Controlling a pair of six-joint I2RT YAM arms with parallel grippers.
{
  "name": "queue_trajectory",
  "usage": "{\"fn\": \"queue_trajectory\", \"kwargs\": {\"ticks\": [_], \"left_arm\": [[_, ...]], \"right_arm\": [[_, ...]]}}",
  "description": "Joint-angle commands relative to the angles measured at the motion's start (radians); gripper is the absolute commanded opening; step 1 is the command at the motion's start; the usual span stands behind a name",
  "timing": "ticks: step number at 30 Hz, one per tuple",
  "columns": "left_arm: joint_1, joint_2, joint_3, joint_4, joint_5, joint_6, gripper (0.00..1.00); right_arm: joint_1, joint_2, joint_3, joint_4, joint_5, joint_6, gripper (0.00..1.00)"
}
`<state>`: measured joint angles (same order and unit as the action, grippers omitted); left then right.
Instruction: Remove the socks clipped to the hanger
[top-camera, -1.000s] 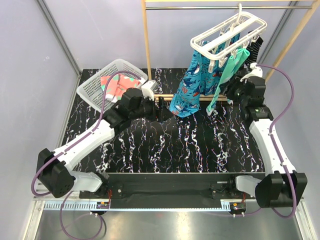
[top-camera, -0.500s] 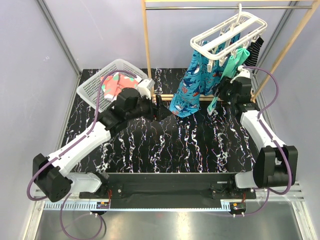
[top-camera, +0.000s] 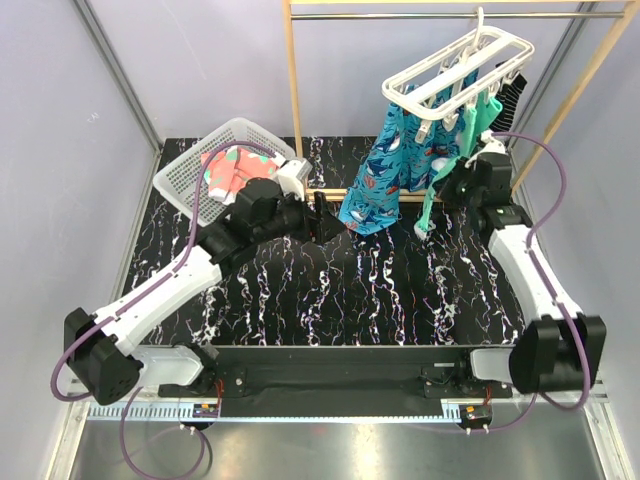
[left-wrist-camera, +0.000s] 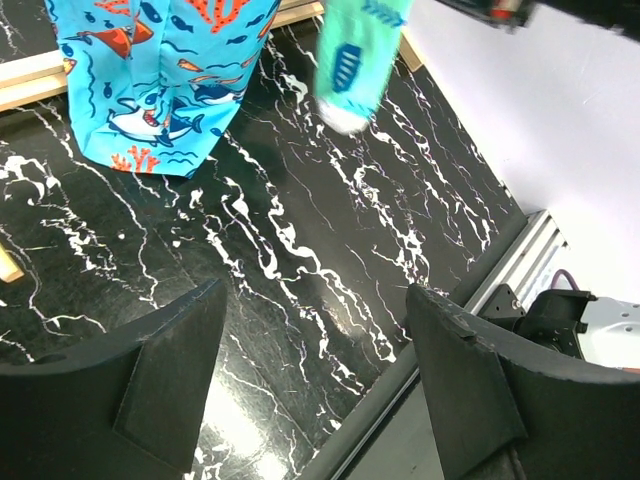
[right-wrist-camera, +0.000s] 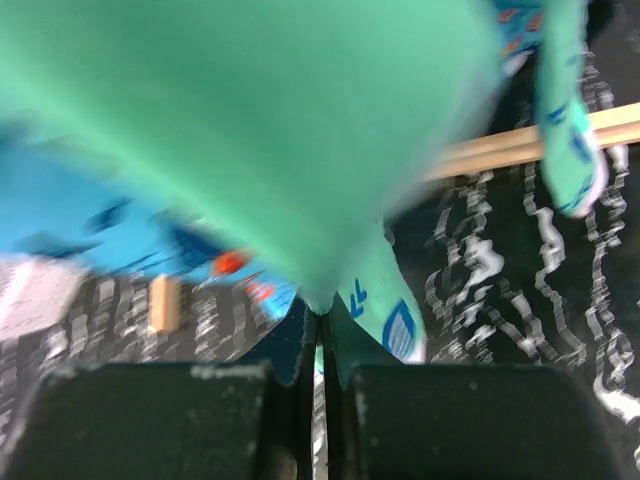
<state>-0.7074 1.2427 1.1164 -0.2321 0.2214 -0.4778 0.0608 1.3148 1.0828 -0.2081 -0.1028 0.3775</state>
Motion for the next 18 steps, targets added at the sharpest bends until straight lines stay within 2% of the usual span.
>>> {"fn": "queue_trajectory", "kwargs": {"ticks": [1, 9, 18], "left_arm": [[-0.035, -0.014, 0.028, 0.077, -0.03, 0.013, 0.78], [-0.138, 0.132, 0.124, 0.132, -0.05, 0.057, 0.81], [-0.228, 0.244, 0.261, 0.181, -0.111, 0.128, 0.85]], "right_arm": [[0.007, -0.121, 0.057, -0.12, -0.107, 0.047, 0.0], [0.007, -0.255, 0.054, -0.175, -0.291, 0.146, 0.0], [0.008, -0.342, 0.022, -0.102, -0.422, 0.294, 0.0]]}}
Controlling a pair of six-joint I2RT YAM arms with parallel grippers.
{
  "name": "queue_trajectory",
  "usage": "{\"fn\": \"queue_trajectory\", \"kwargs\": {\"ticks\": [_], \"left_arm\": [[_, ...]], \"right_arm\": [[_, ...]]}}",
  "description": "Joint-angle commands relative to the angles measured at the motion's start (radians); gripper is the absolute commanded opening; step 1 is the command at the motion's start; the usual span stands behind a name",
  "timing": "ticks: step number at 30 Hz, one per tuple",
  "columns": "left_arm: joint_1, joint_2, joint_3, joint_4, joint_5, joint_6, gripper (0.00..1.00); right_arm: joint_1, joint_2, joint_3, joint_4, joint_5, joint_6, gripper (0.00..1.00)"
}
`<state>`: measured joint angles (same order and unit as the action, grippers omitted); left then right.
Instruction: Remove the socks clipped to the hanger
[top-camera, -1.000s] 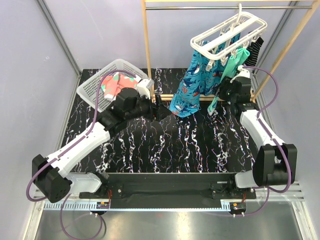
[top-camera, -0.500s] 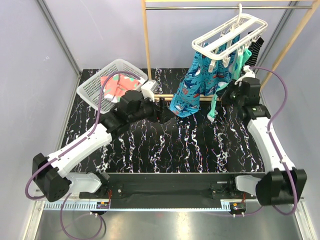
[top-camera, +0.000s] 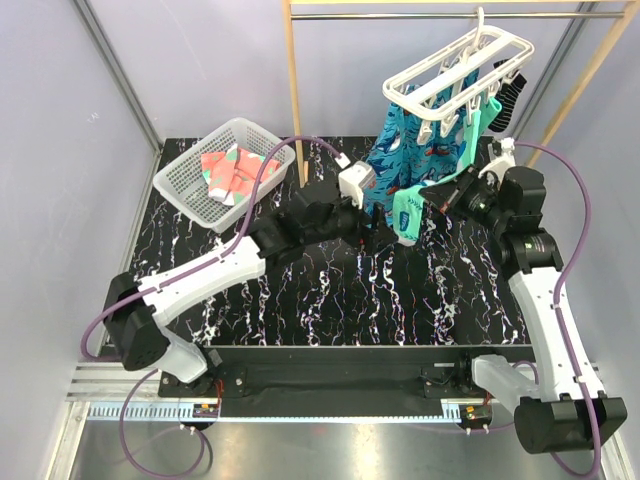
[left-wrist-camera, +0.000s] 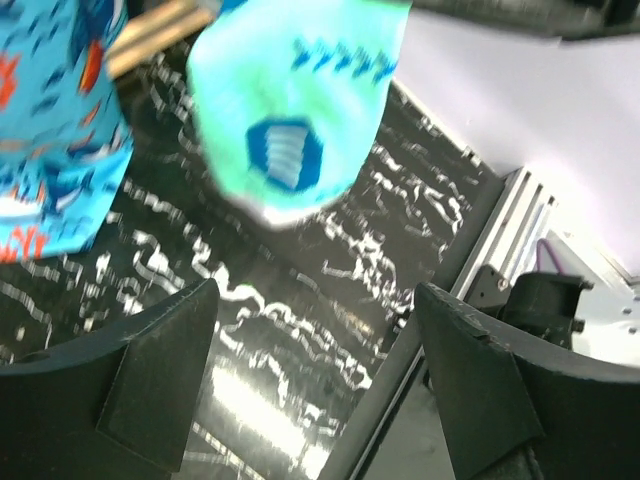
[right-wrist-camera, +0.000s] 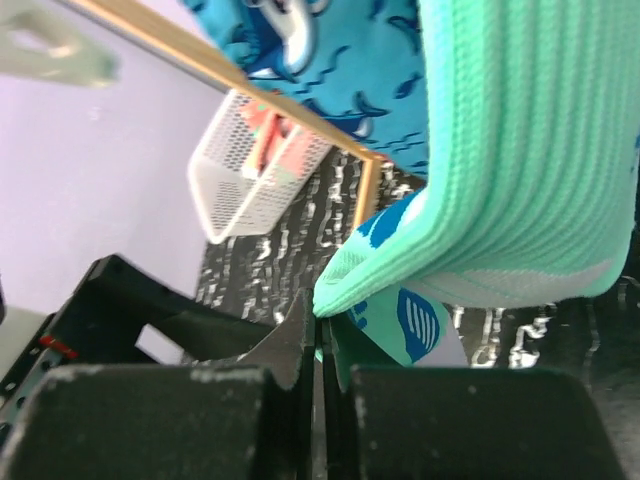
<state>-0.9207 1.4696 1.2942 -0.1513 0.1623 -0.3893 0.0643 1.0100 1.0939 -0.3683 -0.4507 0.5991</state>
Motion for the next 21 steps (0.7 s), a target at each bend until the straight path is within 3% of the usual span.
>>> {"fn": "queue_trajectory", "kwargs": {"ticks": [1, 15, 19, 20, 21], "left_arm": [[-0.017, 0.026, 0.097, 0.105, -0.052, 0.037, 0.85], [-0.073, 0.233, 0.298, 0.079, -0.196, 0.052, 0.88], [-0.073, 0.244, 0.329, 0.078, -0.201, 0.046, 0.44], [-0.075, 0.239, 0.326, 0.075, -0.205, 0.03, 0.2], [-0.075, 0.235, 0.32, 0.073, -0.205, 0.024, 0.08]], "right_arm": [[0.003, -0.04, 0.012, 0.061, -0.077, 0.08, 0.0], [0.005, -0.114, 0.004, 0.097, -0.098, 0.208, 0.0], [0.005, -0.131, 0.009, 0.092, -0.103, 0.217, 0.0], [0.005, -0.133, 0.015, 0.079, -0.1, 0.212, 0.02], [0.005, -0.133, 0.02, 0.066, -0.098, 0.2, 0.05]]}}
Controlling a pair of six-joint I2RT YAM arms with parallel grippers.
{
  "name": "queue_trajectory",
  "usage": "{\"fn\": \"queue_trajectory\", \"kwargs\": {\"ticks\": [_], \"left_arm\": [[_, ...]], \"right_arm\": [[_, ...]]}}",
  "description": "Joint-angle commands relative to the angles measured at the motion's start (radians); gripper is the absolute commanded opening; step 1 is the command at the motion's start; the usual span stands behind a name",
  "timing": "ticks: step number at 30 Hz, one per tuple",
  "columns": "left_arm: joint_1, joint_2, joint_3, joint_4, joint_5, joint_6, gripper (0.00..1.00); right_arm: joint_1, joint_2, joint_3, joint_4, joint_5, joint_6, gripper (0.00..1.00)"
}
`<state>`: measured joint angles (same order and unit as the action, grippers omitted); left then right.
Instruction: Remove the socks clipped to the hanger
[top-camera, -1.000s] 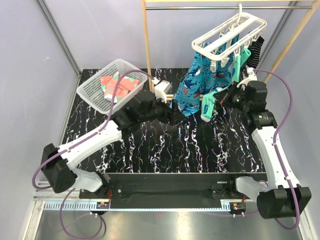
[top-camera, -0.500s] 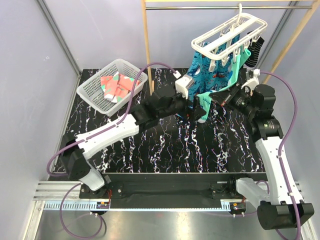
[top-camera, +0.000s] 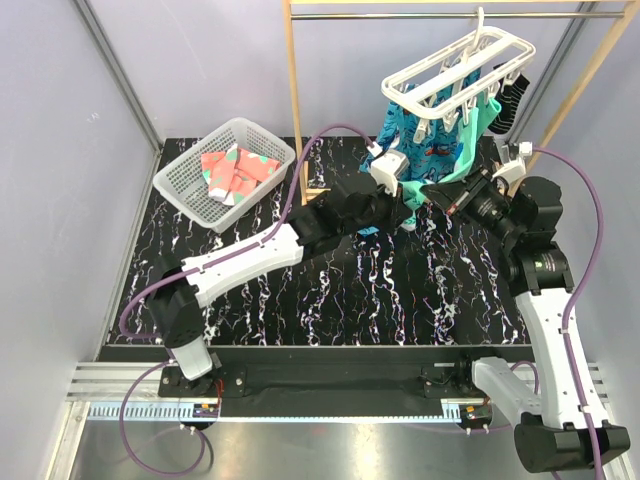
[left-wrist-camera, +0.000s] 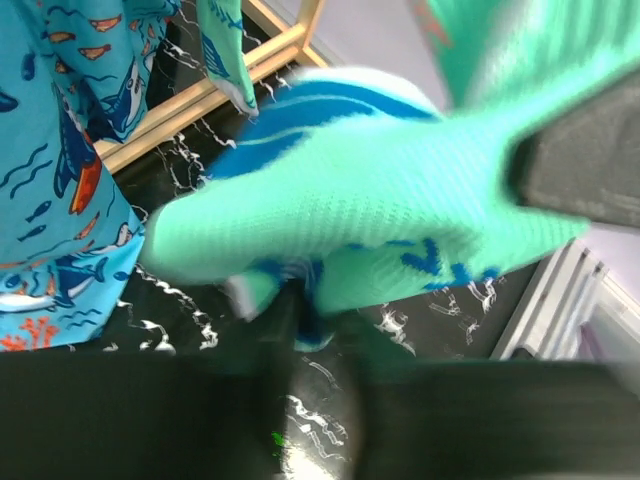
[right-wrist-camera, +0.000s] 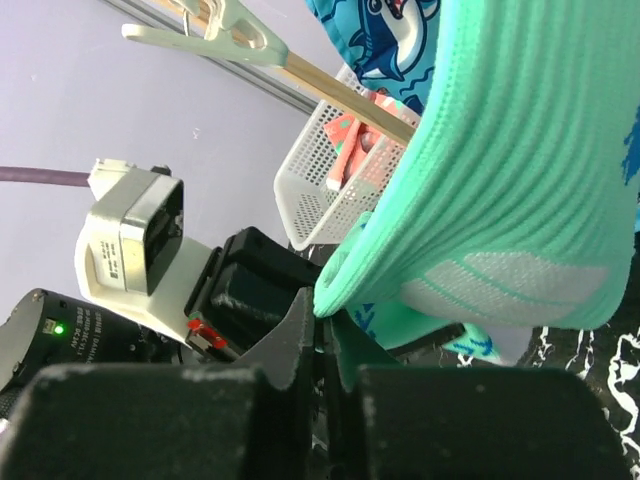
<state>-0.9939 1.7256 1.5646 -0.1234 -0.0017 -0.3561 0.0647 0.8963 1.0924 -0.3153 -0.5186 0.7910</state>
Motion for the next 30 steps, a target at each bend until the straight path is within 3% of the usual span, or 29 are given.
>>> {"fn": "queue_trajectory", "kwargs": {"ticks": [1, 2, 3, 6, 9, 16, 25, 30], "left_arm": [[-0.002, -0.038, 0.04, 0.045, -0.043, -0.015, 0.0], [-0.006, -0.047, 0.028, 0.045, -0.049, -0.018, 0.0], [-0.008, -0.055, 0.006, 0.045, -0.052, -0.015, 0.0], [-0.023, -0.103, -0.058, 0.051, -0.098, 0.002, 0.0], [-0.032, -0.138, -0.097, 0.068, -0.13, 0.016, 0.0], [-0.038, -0.153, -0.13, 0.068, -0.107, 0.022, 0.0], [-0.054, -0.179, -0.164, 0.073, -0.103, 0.017, 0.0], [-0.057, -0.176, -0.167, 0.082, -0.089, 0.008, 0.0]], "right_arm": [[0.003, -0.016, 0.027, -0.001, -0.021, -0.001, 0.09], [0.004, -0.016, 0.044, -0.042, -0.011, -0.015, 0.26], [0.004, -0.014, 0.06, -0.077, 0.012, -0.045, 0.32], [0.004, 0.015, 0.158, -0.256, 0.135, -0.14, 0.47], [0.004, 0.073, 0.285, -0.405, 0.259, -0.231, 0.52], [0.001, 0.249, 0.617, -0.533, 0.474, -0.369, 0.52], [-0.049, 0.483, 0.949, -0.55, 0.427, -0.432, 0.49], [-0.086, 0.52, 0.948, -0.467, 0.369, -0.469, 0.46]]}}
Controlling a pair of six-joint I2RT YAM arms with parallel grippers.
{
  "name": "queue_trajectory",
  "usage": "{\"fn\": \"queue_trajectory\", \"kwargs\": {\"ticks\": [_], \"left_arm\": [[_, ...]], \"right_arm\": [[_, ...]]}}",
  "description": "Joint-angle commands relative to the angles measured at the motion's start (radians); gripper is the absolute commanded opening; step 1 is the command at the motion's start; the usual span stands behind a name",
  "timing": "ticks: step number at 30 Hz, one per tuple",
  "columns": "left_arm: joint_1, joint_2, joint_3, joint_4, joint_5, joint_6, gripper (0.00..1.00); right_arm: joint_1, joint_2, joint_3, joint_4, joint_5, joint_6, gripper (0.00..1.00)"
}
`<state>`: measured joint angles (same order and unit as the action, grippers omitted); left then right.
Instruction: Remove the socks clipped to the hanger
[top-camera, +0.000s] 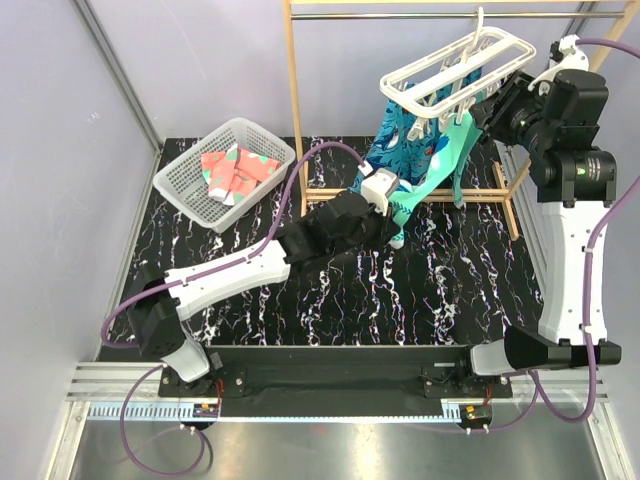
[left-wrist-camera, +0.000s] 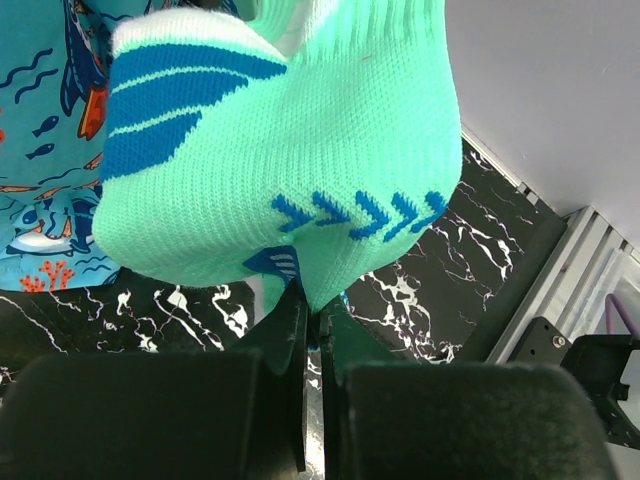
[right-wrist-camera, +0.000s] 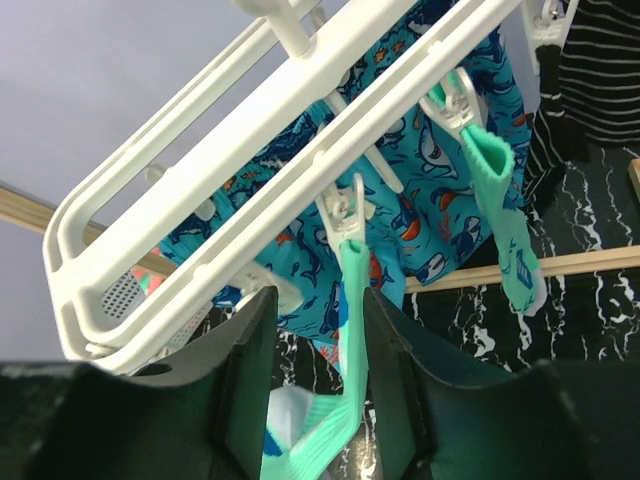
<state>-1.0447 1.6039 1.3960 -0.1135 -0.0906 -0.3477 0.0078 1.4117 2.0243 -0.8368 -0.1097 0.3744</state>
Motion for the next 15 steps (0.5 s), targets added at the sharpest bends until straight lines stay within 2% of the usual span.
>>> {"fn": "queue_trajectory", "kwargs": {"ticks": [1, 4, 15], "left_arm": [[-0.008, -0.056, 0.004, 0.072, 0.003, 0.001, 0.0], [-0.011, -0.056, 0.008, 0.072, 0.011, 0.001, 0.0], [-0.034, -0.044, 0.032, 0.063, 0.011, 0.013, 0.0]], "right_arm": [[-0.037, 0.006, 0.004, 0.088, -0.071, -0.057, 0.46], [-0.045, 0.012, -0.035, 0.152, -0.134, -0.069, 0.47], [-0.045, 0.012, -0.119, 0.26, -0.105, -0.109, 0.47]]}}
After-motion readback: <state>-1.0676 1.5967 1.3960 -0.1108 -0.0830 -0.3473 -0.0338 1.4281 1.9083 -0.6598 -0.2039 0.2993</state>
